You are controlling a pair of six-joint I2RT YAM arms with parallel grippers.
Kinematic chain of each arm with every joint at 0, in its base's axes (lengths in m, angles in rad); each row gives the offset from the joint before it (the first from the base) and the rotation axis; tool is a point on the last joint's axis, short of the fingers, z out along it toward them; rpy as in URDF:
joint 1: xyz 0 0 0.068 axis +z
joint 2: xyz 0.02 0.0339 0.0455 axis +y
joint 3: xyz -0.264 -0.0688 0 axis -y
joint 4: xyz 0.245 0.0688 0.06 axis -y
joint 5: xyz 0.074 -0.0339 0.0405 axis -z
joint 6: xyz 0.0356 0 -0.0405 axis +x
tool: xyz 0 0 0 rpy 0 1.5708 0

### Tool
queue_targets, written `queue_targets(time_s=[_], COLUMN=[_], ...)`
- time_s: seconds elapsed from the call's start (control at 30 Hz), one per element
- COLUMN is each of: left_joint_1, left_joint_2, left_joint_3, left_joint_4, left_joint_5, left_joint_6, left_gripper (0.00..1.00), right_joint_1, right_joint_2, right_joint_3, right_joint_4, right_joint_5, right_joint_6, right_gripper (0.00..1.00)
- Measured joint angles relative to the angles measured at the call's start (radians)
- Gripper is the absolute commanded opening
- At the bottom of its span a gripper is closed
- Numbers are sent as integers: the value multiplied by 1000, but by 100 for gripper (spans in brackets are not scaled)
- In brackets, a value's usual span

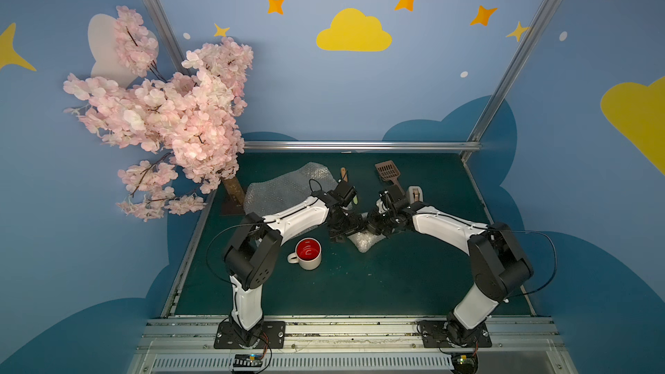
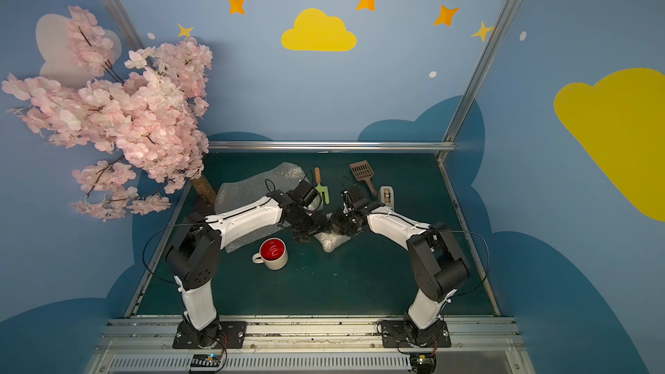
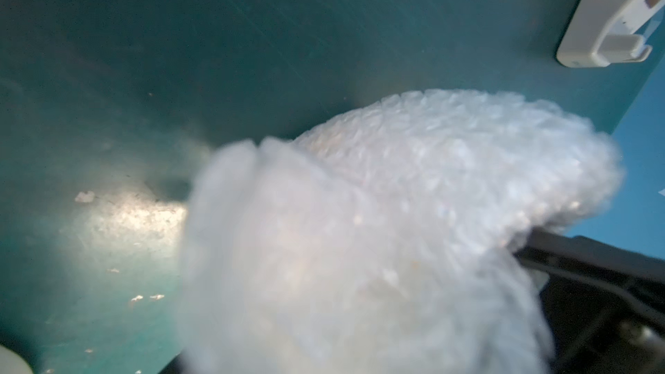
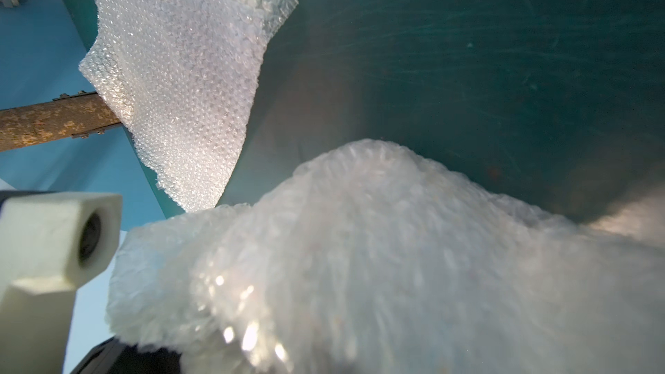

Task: Wrap mugs in bubble wrap
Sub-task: Wrap the mug in bubble wrap.

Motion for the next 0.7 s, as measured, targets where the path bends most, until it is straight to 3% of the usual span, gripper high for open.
queue_targets(time_s=[0.1,0.23,0.37,0.43,0.53,0.7], left_joint_1=[-1,-1,-1,1,2,3], left_joint_2=[24,70,101,110,127,169], left_joint_3=[28,97,137,145,170,239], left_joint_4=[-24,-64,-91,-97,-118,-173], left_joint_5=[-13,-11,-13,-20,-21,-37], left_joint_6=[4,25,37,42,47,75], left_gripper=[78,61,46,43,32,24], right_joint_1=[3,-1,2,6,6,9], right_joint_2=[-3,-6,-14,-27,-42,-65], right_joint_3=[0,0,0,0,0,0], right_joint_4=[-3,-11,-6,-4,-3,-22], right_joint_5=[9,18,18,17,19,11], right_joint_6=[-13,-24,-42,-53,-70,-101], right_gripper=[0,5,18,23,27,38])
